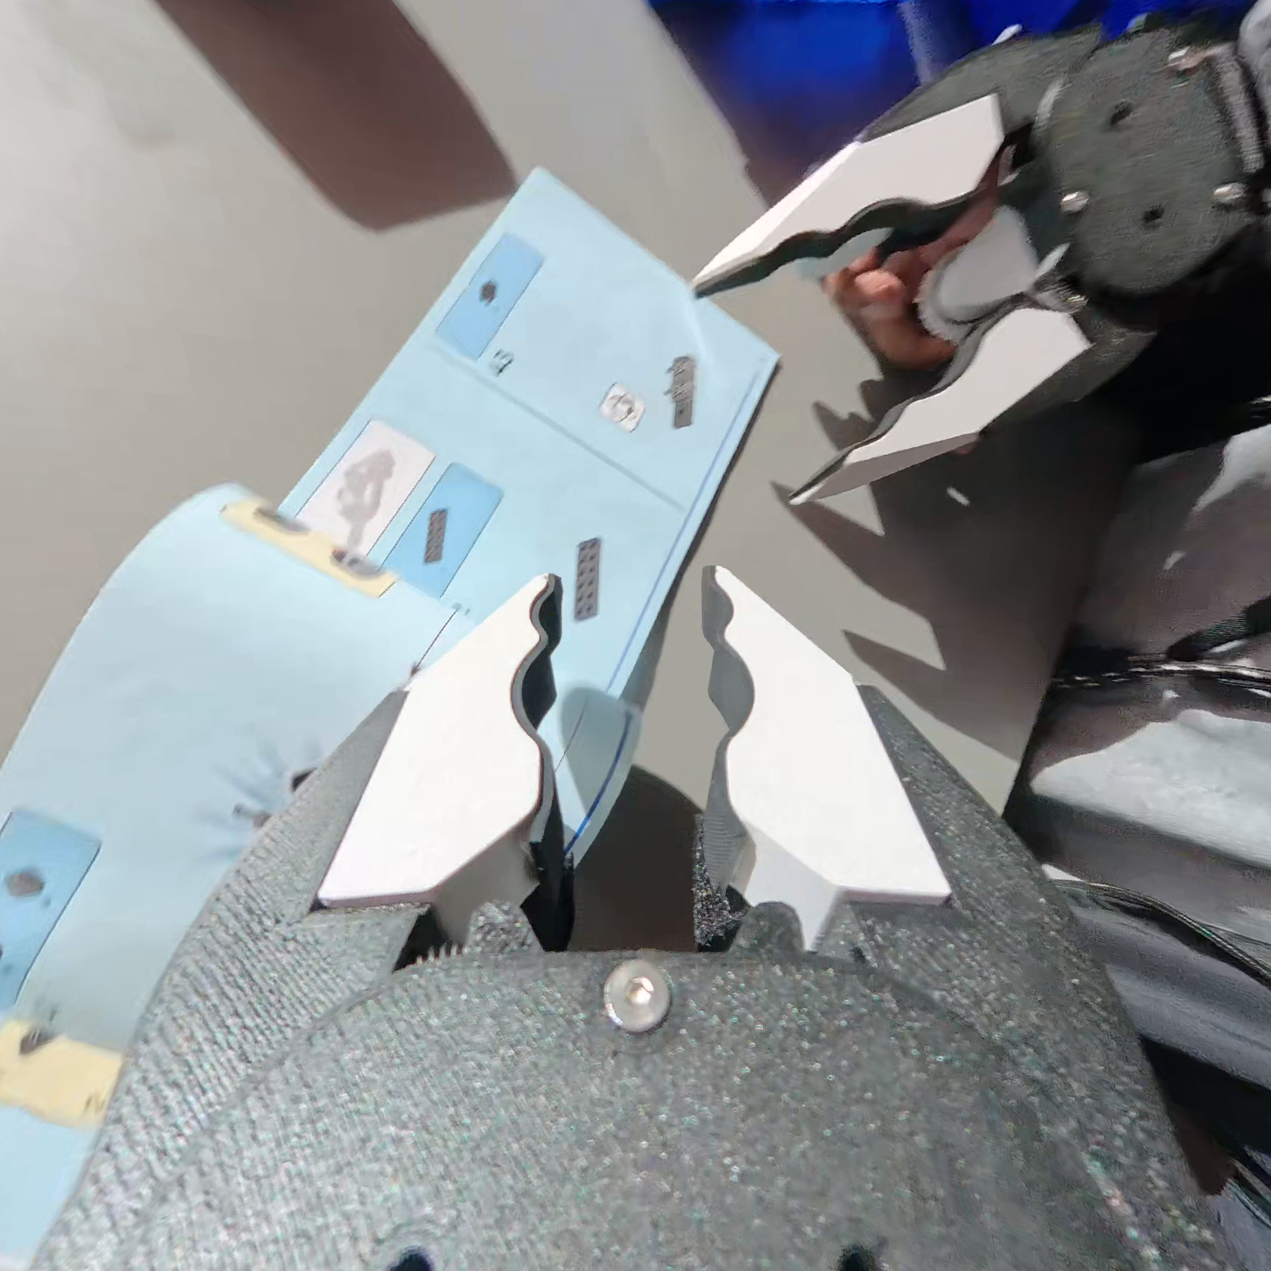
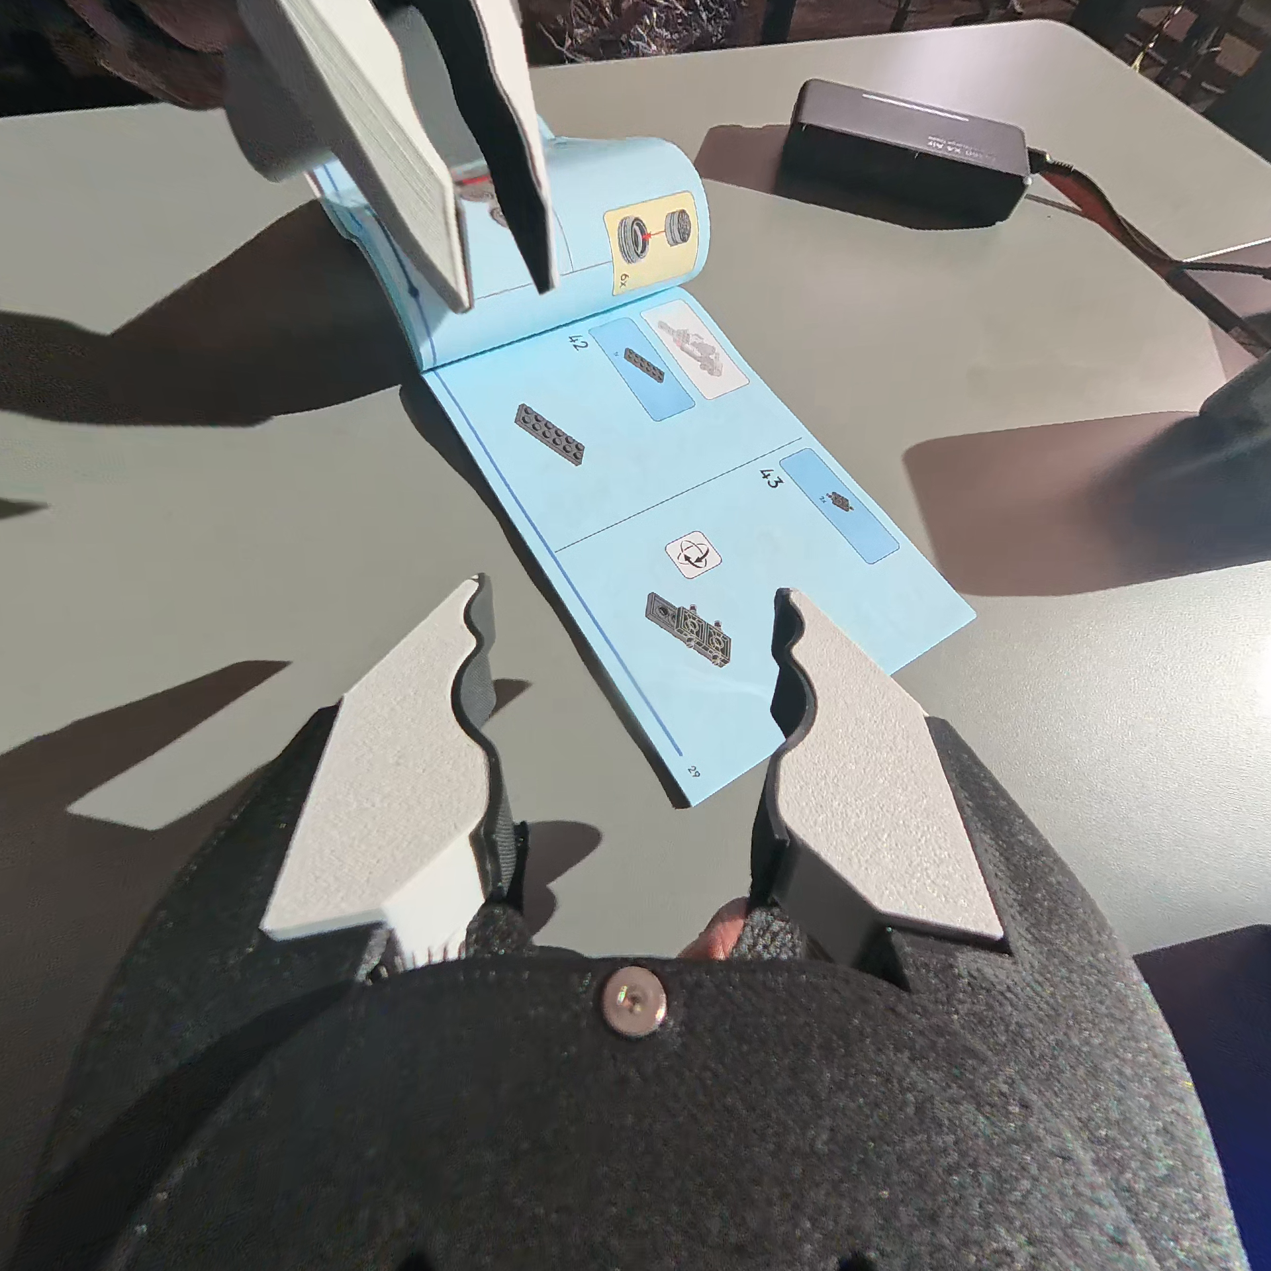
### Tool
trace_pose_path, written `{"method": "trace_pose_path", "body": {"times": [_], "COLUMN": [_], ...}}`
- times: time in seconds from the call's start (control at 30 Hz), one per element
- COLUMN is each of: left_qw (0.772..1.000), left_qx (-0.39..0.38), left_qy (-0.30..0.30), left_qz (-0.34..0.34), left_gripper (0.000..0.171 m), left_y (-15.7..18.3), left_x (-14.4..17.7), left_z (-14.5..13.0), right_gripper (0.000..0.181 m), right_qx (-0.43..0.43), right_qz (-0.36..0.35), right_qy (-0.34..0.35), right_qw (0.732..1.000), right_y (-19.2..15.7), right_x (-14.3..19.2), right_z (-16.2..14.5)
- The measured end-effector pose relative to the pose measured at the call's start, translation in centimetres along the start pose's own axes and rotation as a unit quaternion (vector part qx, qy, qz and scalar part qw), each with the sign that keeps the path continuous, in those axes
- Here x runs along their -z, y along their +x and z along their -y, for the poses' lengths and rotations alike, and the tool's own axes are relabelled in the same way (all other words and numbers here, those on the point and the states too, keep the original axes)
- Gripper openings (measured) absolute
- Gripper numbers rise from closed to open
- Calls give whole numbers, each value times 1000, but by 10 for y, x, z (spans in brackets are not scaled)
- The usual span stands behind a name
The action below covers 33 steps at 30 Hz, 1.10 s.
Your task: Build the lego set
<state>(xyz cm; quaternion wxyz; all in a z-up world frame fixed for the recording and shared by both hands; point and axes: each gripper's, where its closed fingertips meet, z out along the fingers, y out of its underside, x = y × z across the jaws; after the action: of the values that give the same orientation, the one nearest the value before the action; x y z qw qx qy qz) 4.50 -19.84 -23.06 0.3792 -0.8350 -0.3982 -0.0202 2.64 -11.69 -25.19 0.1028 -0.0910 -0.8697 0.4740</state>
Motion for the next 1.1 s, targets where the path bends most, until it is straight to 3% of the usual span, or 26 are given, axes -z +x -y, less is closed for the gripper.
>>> {"method": "trace_pose_path", "body": {"times": [0.17, 0.27, 0.5, 0.63, 0.87, 1.0, 1.1], "left_qw": [994, 989, 994, 990, 974, 964, 952], "left_qx": [67, 87, 41, 81, 150, 171, 174], "left_qy": [0, 28, 91, 77, 109, 155, 222], "left_qz": [90, 117, 49, 83, 127, 136, 118], "left_gripper": [42, 41, 42, 42, 41, 42, 42], "left_y": [-32, -35, 4, -16, -30, -28, -17], "left_x": [34, 52, 31, 22, 39, 45, 54], "left_z": [-38, -45, -13, -29, -60, -63, -53], "right_gripper": [84, 84, 82, 82, 81, 81, 81], "right_qx": [7, 6, -3, -9, -6, -7, -8], "right_qz": [-1, 0, 3, 4, 2, 1, 0], "right_qy": [2, 1, -5, -6, -6, -6, -6], "right_qw": [1000, 1000, 1000, 1000, 1000, 1000, 1000], "right_y": [-1, -1, 0, 2, 1, 2, 2], "right_x": [1, 1, -2, -2, -2, -2, -1], "right_z": [0, 0, -1, -1, -2, -2, -2]}}
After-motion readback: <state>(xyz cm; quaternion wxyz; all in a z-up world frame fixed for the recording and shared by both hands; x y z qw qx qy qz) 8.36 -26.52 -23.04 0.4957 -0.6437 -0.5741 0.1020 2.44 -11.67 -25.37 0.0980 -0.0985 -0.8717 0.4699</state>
